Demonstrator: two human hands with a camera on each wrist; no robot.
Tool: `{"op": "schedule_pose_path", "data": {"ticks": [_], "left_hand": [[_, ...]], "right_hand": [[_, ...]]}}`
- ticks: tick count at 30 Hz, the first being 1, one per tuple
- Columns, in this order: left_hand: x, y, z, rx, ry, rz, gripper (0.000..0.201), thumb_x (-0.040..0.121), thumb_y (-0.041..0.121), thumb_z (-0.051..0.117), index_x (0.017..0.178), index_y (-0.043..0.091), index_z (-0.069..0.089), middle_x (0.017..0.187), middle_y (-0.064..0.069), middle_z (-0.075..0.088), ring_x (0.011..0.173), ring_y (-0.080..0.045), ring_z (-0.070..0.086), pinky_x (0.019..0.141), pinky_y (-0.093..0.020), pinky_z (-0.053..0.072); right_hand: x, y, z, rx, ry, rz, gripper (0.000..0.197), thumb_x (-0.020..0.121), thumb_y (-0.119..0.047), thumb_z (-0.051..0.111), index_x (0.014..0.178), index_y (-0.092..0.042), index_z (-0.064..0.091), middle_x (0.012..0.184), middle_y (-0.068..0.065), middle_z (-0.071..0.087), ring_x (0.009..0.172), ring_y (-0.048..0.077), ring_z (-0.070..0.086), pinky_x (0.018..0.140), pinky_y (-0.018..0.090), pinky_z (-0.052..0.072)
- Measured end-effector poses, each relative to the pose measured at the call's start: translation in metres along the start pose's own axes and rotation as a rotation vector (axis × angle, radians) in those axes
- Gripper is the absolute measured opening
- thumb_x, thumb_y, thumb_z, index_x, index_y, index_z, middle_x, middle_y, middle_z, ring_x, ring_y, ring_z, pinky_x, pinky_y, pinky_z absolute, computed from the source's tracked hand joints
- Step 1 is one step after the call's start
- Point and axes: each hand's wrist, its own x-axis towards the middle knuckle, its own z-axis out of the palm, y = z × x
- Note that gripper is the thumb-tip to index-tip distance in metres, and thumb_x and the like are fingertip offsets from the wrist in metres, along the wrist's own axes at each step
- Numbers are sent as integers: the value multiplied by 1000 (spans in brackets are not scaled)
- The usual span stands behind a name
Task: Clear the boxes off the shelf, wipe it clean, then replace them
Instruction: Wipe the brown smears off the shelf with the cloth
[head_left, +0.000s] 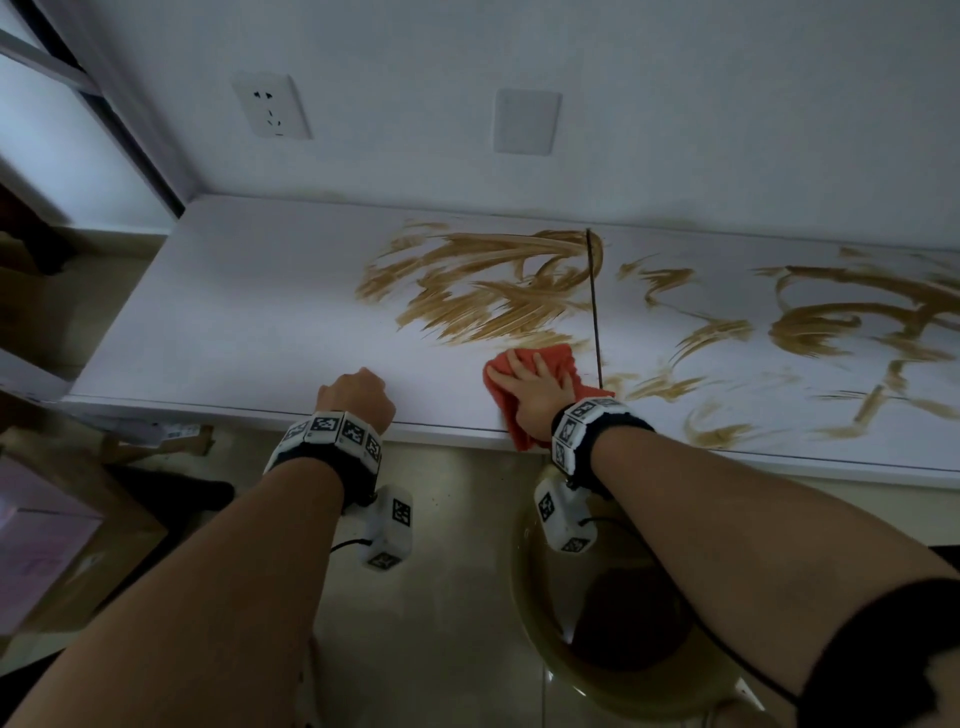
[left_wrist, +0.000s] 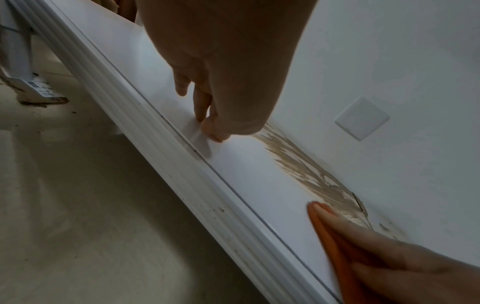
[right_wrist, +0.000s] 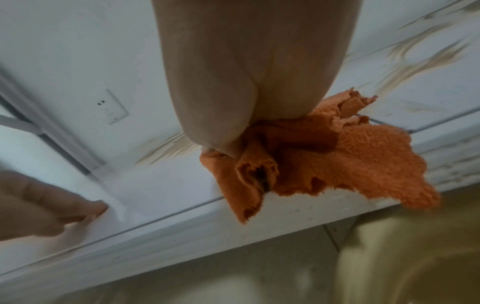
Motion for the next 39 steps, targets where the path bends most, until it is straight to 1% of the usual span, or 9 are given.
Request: {"op": "schedule_pose_path", "data": {"ticks": [3, 6, 8, 12, 15, 17, 23, 29, 39], "left_hand": [[-2, 2, -2, -2, 5, -13, 35, 86, 11, 38, 118, 7, 54, 121, -8, 58, 111, -26, 55, 96, -34, 41], [-2, 4, -6, 7, 5, -21, 33, 87, 11, 38, 116, 8, 55, 121, -8, 59, 110, -24, 56, 96, -35, 41], [-3, 7, -9, 21, 3, -35, 32, 88, 10, 39, 115, 6, 56, 120, -10, 59, 110, -25, 56, 98, -36, 42], [-10, 17, -16, 40, 10, -35, 29, 90, 10, 39, 113, 4, 57, 118, -11, 59, 109, -26, 57, 99, -36, 42], [-10, 21, -18, 40, 32, 49, 33, 89, 8, 38, 116, 5, 56, 121, -12, 59, 111, -26, 56, 97, -36, 44], [-9, 24, -17, 20, 17, 94, 37, 87, 6, 37, 119, 7, 57, 124, -12, 58, 113, -27, 55, 95, -35, 45], [-11, 28, -11, 69, -40, 117, 38, 88, 8, 39, 122, 11, 56, 125, -10, 57, 113, -27, 56, 90, -33, 47], [-13, 33, -10, 100, -82, 110, 37, 89, 11, 40, 122, 9, 55, 128, -9, 55, 113, -27, 55, 92, -31, 44], [-20, 32, -9, 140, -91, 117, 47, 91, 8, 36, 138, 8, 39, 143, -11, 43, 125, -30, 47, 102, -36, 41]], "right_hand": [[-2, -15, 8, -33, 30, -113, 56, 99, -25, 36, 146, -45, 13, 159, -7, -9, 145, 31, -11, 112, 62, -5], [-7, -11, 12, -33, 138, -181, 59, 93, -37, 48, 145, -41, 19, 158, -10, -5, 145, 32, -3, 112, 63, 9], [-7, -2, 13, -64, 140, -160, 64, 92, -37, 50, 145, -43, 15, 157, -10, -8, 144, 36, -5, 112, 62, 11], [-5, 1, 13, -152, 33, -128, 61, 98, -30, 41, 145, -49, 7, 157, -6, -16, 144, 38, -9, 114, 60, 1], [-1, -2, 9, -196, -25, -109, 90, 88, -12, 59, 145, -49, 0, 156, -3, -22, 143, 38, -15, 115, 59, -3], [-1, -2, 7, -212, -32, -118, 98, 84, -9, 64, 146, -47, -1, 156, -2, -22, 143, 37, -15, 115, 58, -2], [-8, 30, 2, -125, 41, -35, 92, 87, 0, 51, 146, -47, -1, 157, -5, -17, 145, 32, -11, 117, 52, -1], [-36, 67, 7, -46, 69, 100, 87, 89, -7, 55, 147, -44, 0, 158, -1, -16, 145, 32, -9, 117, 51, 0], [-14, -11, 14, -227, -34, -215, 90, 85, -5, 60, 149, -38, 6, 158, 0, -12, 146, 29, -11, 116, 52, -1]]}}
